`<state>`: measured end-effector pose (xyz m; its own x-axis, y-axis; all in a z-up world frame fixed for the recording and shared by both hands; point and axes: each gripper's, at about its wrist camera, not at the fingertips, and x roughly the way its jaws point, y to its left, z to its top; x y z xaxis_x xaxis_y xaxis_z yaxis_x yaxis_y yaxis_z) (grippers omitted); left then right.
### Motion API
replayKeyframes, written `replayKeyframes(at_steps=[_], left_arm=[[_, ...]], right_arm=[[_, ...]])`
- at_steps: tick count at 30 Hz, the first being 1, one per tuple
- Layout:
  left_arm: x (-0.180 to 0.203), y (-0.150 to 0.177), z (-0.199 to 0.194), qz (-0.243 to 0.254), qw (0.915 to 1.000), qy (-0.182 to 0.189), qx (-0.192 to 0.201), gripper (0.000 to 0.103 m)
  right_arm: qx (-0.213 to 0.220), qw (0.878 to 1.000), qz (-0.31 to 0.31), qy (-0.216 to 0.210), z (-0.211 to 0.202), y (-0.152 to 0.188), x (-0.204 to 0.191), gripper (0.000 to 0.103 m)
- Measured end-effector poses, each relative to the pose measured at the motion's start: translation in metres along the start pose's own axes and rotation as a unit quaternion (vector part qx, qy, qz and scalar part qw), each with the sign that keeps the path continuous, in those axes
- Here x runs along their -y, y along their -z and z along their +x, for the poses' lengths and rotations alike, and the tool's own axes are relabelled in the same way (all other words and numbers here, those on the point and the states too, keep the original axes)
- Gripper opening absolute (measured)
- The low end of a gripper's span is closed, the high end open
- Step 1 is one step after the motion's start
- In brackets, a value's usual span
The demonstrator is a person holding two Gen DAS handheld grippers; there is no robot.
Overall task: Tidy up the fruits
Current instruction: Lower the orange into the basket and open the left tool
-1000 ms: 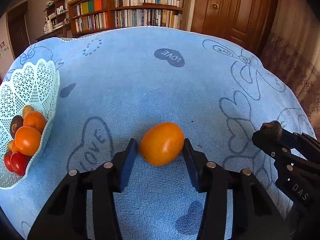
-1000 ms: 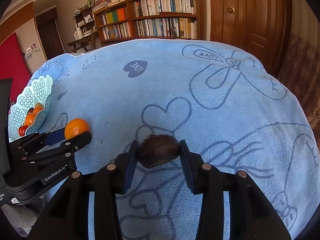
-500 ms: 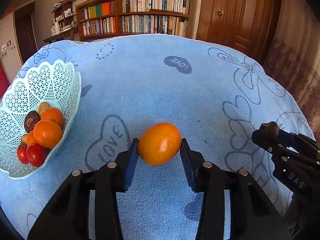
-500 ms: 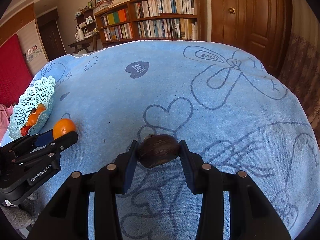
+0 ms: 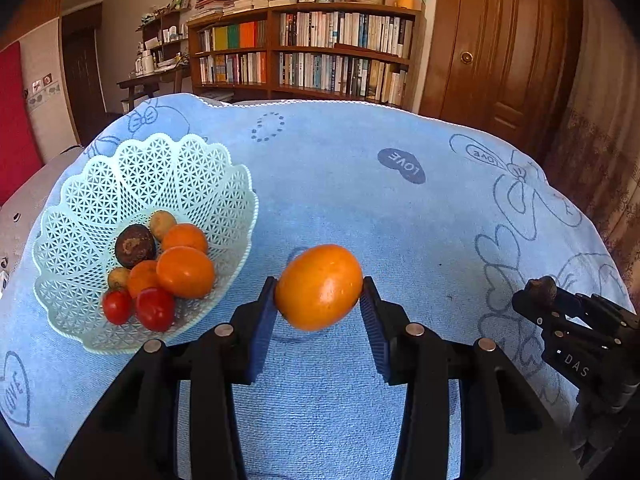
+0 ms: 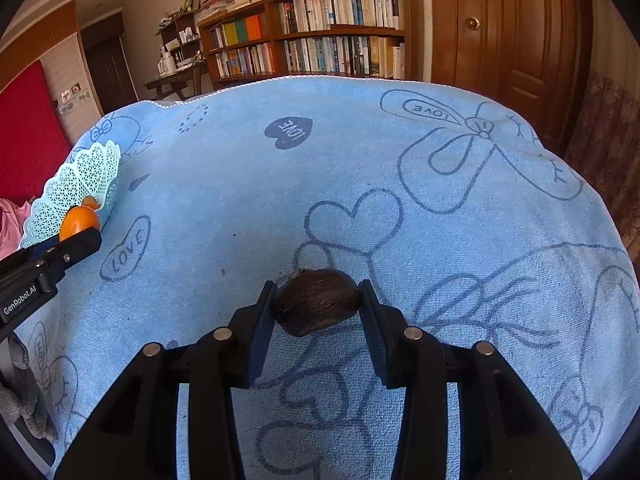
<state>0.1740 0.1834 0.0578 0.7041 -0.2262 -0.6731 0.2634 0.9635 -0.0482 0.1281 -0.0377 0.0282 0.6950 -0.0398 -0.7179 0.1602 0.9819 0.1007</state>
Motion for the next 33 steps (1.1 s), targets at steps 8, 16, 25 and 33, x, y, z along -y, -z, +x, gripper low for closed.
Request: replayKeyframes(at_steps=[8,16,25,33], left_arm=[[-0.045,-0.014,-0.017,-0.021,0.9995,-0.022,0.004,0.043],[-0.101,-0.026,-0.029,-0.036,0.9979,-0.054,-0.001,0.043],[-0.156,-0.031,-0.041,-0.042,0.9961,-0.073,-0.028,0.043],[-0.194,-0.035,-0.044,-0.064,0.9935,-0.083,-0.046,0.066]], right_arm=[[-0.001,1.0,-0.004,0.001,0.0,0.002,-0.003,0.042],[-0.003,1.0,-0.009,0.001,0.001,0.004,-0.006,0.042],[-0.007,1.0,-0.014,0.003,0.004,0.007,-0.008,0.042],[-0.008,1.0,-0.015,0.004,0.005,0.008,-0.009,0.042]])
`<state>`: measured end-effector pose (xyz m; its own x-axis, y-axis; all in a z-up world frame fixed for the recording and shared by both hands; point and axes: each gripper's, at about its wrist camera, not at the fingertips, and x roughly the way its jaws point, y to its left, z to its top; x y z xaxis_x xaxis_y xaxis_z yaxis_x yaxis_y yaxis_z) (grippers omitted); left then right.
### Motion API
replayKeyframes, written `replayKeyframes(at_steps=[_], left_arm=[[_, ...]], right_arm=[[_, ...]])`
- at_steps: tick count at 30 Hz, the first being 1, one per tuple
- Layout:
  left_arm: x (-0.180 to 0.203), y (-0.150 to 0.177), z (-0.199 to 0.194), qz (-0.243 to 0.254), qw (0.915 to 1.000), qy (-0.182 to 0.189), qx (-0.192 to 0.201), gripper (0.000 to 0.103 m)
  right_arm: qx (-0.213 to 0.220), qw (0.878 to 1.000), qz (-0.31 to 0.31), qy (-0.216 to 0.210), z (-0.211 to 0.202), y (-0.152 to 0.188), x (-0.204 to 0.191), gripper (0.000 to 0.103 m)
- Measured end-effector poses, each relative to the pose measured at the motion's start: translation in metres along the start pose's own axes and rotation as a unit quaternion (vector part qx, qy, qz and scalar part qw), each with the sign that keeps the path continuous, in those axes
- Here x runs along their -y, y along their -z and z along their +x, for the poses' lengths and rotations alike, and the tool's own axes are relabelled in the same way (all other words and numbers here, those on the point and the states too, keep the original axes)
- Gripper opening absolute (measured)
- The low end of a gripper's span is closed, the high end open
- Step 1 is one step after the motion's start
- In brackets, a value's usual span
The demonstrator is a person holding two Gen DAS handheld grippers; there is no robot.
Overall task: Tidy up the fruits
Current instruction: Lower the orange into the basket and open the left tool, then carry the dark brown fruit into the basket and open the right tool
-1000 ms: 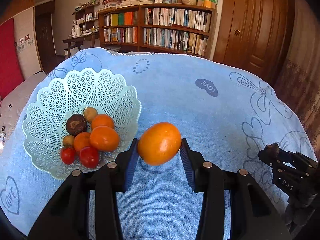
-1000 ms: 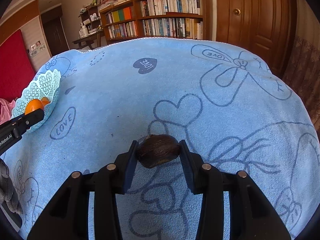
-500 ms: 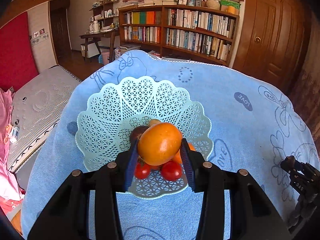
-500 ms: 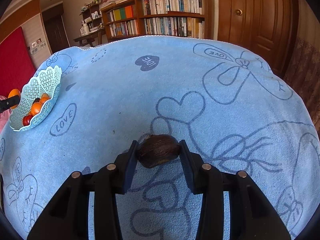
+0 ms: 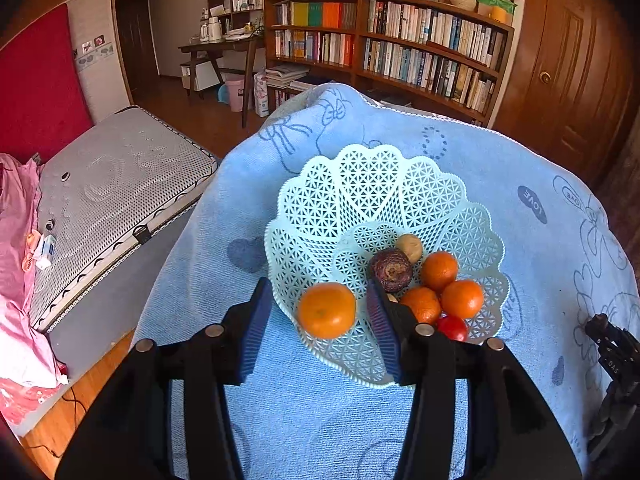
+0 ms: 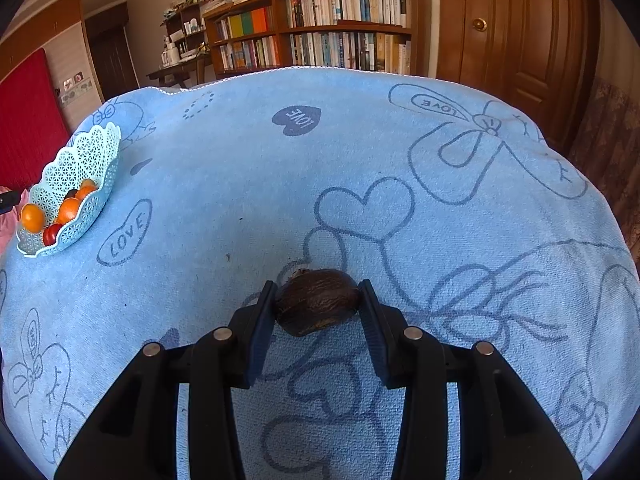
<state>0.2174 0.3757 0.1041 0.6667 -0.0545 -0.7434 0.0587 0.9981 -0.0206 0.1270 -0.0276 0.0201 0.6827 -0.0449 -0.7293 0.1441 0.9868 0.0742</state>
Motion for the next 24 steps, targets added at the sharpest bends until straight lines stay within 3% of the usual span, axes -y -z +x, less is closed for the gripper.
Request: replayKeyframes(at_steps=[11,17,24], left_arm=[[-0.016,0.007,-0.057,0.006,0.9984,0.025,0.051,0.092],[-0.023,0.022,-0.085,0.017,0.9964,0.037,0.074,0.094],[-0.043,0.04,-0.109,0.008,0.9937,0.044,0.103,0.096]], right_arm=[[0.006,1.0,0.003,-0.011,-0.005,0.001,-0.003,0.042],[0.006,0.999,-0.005,-0.037,-0.011,-0.002,-0.023,0.042],[0.009,0.995,-0.035,-0.091,-0.021,-0.012,-0.078,0.042]])
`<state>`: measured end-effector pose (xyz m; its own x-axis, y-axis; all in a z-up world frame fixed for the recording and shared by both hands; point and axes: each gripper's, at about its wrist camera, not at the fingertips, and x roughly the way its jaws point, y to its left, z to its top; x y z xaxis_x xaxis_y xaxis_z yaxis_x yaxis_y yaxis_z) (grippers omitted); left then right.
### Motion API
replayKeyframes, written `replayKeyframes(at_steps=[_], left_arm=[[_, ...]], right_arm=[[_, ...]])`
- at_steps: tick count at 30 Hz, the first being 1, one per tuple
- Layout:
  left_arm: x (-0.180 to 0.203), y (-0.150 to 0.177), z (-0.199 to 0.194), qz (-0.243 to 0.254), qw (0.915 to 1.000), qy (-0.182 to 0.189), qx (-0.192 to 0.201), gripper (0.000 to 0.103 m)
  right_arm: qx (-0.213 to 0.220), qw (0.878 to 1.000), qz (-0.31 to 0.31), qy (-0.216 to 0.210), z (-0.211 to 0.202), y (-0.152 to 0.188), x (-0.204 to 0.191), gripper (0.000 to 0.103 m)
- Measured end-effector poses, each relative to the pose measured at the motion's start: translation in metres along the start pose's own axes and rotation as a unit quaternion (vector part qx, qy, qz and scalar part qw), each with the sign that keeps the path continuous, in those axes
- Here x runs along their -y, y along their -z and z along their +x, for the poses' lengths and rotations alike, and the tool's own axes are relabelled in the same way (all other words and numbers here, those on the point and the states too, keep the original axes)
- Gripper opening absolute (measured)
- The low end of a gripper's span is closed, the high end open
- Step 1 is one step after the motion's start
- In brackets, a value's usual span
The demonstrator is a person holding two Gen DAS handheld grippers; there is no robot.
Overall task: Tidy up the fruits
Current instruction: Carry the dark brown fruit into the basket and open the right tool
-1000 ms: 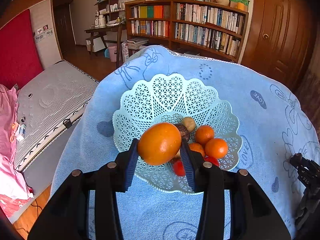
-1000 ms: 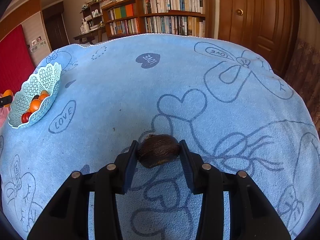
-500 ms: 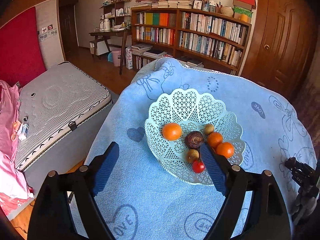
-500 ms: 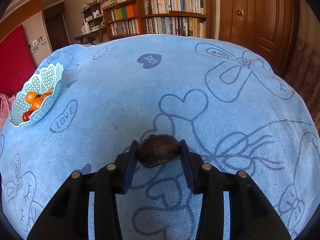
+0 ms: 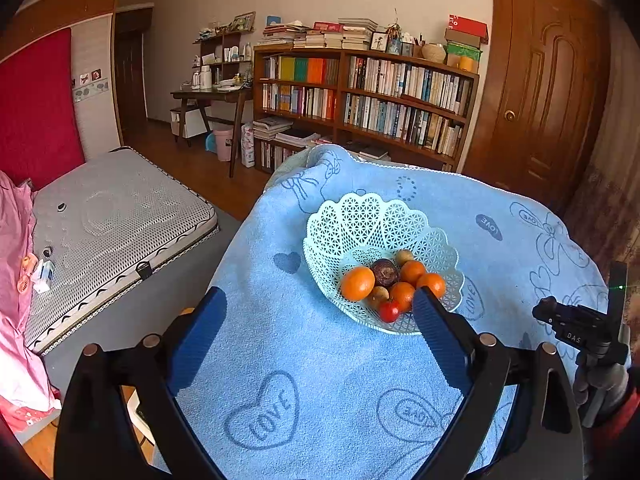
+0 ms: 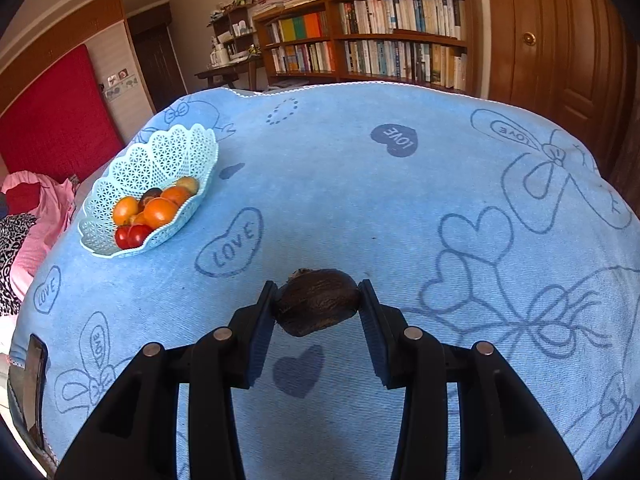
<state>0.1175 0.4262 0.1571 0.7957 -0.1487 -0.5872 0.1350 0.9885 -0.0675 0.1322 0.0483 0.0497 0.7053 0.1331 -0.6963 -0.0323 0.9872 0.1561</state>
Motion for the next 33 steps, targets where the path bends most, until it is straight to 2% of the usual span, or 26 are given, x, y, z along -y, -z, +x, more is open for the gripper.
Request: replayKeyframes(at_steps=[6,12,16,19,26,33], left_arm=[[-0.022,0.016,-0.023,-0.01,0.9995,-0.014,0.028,0.098],[-0.045,0.031,-0.041,-0.034,0.9981,-0.012,0.05,0.099],[-0.055,0.04,-0.047,-0.038,0.997,-0.027,0.062,0.099],[-0.061,0.048,-0.051,-0.043,0.9964,-0.027,0.068,0.099],[-0.086,0.063,-0.051,-0.105,0.9918,-0.015,0.071,0.1],[-0.091,0.071,-0.041,-0.12,0.9909,-0.008,0.06,0.1]], right_arm=[[-0.006,0.999,-0.028,-0.041,0.005,-0.017,-0.054,0.042],[-0.015,0.997,-0.045,-0.064,0.015,-0.033,-0.099,0.042],[-0.019,0.996,-0.049,-0.072,0.024,-0.042,-0.121,0.042],[-0.023,0.995,-0.053,-0.075,0.031,-0.047,-0.134,0.042],[-0.039,0.994,-0.056,-0.086,0.048,-0.056,-0.154,0.042],[-0.067,0.992,-0.027,-0.106,0.07,-0.064,-0.16,0.042]])
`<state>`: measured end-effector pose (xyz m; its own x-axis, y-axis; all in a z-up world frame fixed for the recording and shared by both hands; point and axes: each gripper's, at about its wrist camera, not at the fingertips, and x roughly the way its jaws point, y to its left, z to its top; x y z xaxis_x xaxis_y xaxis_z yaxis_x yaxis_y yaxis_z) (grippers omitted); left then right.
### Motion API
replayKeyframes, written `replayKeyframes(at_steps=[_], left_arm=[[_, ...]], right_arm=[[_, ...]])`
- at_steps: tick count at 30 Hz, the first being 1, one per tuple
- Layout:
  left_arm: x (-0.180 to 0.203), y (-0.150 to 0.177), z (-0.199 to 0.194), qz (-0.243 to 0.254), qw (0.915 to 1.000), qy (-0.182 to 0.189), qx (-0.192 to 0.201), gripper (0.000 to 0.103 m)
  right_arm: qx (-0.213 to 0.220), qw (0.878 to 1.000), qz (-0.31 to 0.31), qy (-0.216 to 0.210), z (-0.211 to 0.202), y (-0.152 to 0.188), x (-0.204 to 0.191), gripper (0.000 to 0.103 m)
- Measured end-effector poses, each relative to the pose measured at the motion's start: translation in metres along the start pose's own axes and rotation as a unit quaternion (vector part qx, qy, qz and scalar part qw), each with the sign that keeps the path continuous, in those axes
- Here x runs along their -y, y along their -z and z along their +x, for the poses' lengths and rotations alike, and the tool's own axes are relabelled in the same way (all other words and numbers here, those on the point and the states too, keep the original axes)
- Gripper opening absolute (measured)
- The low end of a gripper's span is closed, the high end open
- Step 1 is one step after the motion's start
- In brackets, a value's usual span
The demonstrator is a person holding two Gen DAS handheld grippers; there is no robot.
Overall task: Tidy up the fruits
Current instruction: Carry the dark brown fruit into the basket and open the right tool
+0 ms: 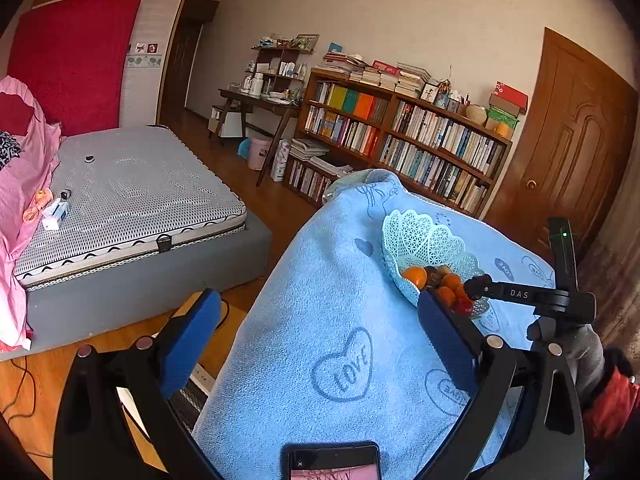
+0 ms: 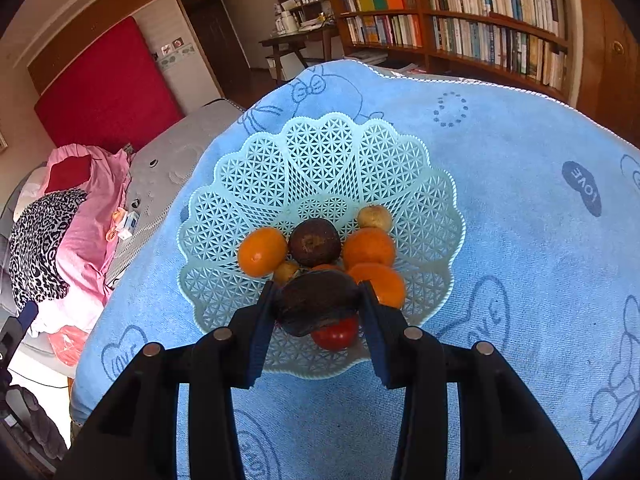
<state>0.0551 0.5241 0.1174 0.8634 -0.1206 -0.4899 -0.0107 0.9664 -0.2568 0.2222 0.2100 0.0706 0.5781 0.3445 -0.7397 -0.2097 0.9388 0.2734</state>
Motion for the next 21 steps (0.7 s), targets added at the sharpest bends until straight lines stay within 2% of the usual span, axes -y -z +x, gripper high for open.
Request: replayKeyframes(at_steps=[9,17,21], left_arm=[[0.009,0.006,0.008,0.008,0.9999,0.006,-0.007,0.1],[0.013,0.012,0.015,-0.001,0.9997,0.014,-0.018,0.1],[0.016,0.014,0.016,-0.001,0.9997,0.011,-0.02,0.1]], right_arm=[[-0.009,1.0,0.004,-0.026,0.014,-0.011,-0.013,0.044],[-0.017,0.991,0.045,-0.125,0.009,-0.008,-0.007,0.044],[-0.013,0.995,0.018,-0.101,0.0,-0.001,-0.015,0.044]])
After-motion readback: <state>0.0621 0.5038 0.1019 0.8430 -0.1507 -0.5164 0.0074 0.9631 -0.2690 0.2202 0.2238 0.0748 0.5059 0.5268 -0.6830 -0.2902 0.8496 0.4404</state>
